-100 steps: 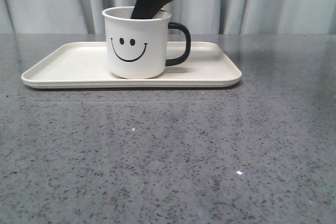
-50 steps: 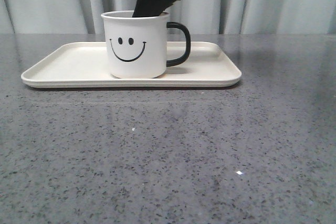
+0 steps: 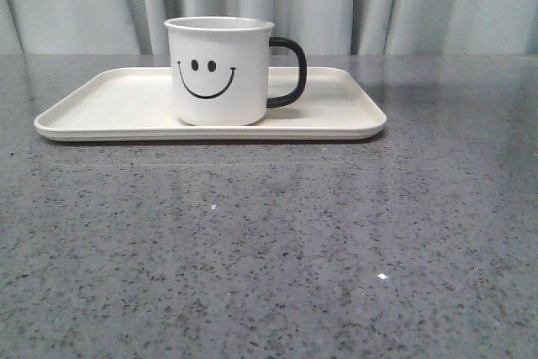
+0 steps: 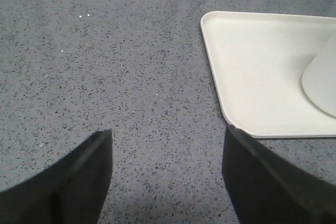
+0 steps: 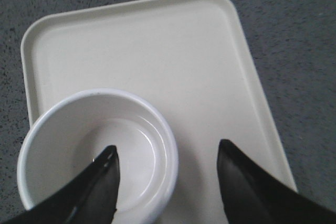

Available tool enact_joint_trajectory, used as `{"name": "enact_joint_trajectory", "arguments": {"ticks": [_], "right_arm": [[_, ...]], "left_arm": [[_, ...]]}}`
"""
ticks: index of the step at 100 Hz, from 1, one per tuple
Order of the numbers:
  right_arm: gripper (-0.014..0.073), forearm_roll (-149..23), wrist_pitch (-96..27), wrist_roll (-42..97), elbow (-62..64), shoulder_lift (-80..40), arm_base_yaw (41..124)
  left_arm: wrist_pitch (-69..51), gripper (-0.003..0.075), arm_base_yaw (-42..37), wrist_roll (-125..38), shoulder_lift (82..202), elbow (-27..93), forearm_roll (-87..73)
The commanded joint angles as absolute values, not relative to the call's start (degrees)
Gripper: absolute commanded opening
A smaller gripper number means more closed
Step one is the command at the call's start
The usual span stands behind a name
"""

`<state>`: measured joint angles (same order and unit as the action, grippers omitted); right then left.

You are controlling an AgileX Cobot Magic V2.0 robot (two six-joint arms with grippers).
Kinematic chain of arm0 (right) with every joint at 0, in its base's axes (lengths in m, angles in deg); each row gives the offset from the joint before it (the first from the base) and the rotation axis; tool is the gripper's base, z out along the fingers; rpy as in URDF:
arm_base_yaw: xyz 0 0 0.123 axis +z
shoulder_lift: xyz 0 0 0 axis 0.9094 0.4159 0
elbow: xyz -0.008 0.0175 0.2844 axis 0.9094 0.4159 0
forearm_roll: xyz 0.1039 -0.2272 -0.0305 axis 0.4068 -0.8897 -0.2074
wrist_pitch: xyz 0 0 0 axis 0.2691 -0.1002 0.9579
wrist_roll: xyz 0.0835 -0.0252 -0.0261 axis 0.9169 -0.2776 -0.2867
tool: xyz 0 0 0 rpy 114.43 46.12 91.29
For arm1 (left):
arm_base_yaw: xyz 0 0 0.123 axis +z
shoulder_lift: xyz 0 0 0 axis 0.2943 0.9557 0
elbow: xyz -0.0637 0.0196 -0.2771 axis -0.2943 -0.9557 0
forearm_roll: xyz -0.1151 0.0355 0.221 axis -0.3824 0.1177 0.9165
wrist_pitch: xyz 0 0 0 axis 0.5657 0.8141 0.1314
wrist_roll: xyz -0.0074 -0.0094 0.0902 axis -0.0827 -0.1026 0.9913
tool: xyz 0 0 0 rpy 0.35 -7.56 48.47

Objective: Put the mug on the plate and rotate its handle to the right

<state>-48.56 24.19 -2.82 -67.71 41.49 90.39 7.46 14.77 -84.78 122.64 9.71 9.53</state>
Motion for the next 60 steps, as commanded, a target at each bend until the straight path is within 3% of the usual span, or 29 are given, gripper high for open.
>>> {"name": "enact_joint_trajectory", "arguments": {"ticks": [1,34,60], "right_arm": [[0.0428,-49.01,24.22,-0.12,-69.43,34.00,88.76],[0.0428,-57.20,24.95,9.38,-67.61,22.63,82.31],[0.0428,-60.25,23.01,12.20,-52.79,12.02,77.15]], "left_arm": [[3.55,0.0439,14.86,-84.88,122.52,11.27,9.08],[3.55,0.0439,14.86,-84.88,122.52,11.27,9.08],[3.55,0.0439,14.86,-84.88,122.52,11.27,9.08]]}}
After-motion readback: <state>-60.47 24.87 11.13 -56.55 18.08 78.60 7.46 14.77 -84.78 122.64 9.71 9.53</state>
